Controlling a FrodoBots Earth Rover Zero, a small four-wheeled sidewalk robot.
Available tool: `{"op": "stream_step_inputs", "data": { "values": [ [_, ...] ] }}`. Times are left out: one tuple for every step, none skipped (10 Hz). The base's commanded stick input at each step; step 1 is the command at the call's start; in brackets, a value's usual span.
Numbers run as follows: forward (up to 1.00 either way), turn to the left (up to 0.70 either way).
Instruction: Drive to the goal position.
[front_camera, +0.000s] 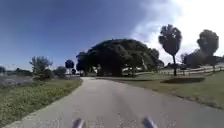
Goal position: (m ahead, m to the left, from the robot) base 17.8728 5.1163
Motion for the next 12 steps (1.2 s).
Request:
{"op": "stream_step_inputs", "data": {
  "values": [
    [0.70,0.35],
    [0.70,0.25],
    [0.70,0.00],
    [0.70,0.00],
    [0.70,0.00],
    [0.70,0.00],
    [0.70,0.00],
    [0.70,0.00],
    [0.70,0.09],
    [0.70,0.35],
    [0.70,0.35],
    [0.70,0.35]
  ]
}}
